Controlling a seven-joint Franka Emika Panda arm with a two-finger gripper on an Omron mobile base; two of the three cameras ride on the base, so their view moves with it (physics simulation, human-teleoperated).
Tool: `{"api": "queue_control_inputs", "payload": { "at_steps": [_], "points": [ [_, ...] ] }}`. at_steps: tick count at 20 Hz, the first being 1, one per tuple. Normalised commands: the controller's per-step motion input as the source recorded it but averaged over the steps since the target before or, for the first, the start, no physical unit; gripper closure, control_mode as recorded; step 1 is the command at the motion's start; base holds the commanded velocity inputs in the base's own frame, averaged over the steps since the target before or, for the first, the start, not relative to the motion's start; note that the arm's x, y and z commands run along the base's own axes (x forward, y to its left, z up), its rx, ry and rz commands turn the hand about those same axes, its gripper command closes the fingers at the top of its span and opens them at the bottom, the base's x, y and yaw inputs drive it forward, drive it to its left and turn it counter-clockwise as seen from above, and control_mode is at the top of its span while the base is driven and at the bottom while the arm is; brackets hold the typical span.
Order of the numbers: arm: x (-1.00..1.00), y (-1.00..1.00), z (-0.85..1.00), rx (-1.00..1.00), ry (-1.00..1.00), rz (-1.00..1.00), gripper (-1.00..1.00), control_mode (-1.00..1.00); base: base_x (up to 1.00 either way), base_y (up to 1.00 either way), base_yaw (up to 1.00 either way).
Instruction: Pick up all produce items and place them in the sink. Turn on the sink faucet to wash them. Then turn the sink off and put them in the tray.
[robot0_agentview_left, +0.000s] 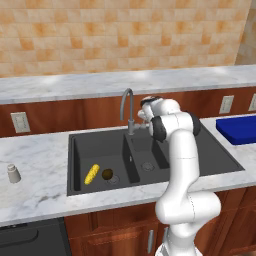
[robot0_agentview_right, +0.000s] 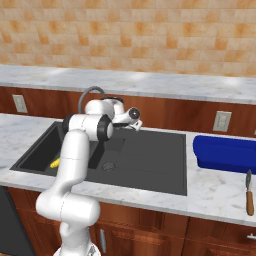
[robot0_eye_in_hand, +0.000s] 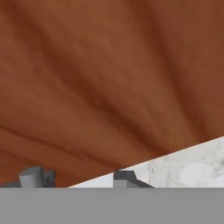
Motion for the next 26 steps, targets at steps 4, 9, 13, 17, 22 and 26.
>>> {"api": "queue_control_inputs", "payload": {
  "at_steps": [4, 9, 13, 17, 22, 26],
  "points": [
    [0.40, -0.70, -1.00, 0.00, 0.27, -0.03, 1.00, -1.00, 0.00, 0.00, 0.00],
    [0.29, -0.55, -1.00, 0.00, 0.24, -0.06, 1.00, -1.00, 0.00, 0.00, 0.00],
    [0.12, -0.77, -1.00, 0.00, 0.21, -0.07, 1.00, -1.00, 0.00, 0.00, 0.00],
    [0.00, -1.00, -1.00, 0.00, 0.18, -0.05, 1.00, -1.00, 0.00, 0.00, 0.00],
    [0.00, -1.00, -1.00, 0.00, 0.14, -0.04, 1.00, -1.00, 0.00, 0.00, 0.00],
    [0.00, -0.97, -1.00, 0.00, 0.11, -0.04, 1.00, -1.00, 0.00, 0.00, 0.00]
  ]
}}
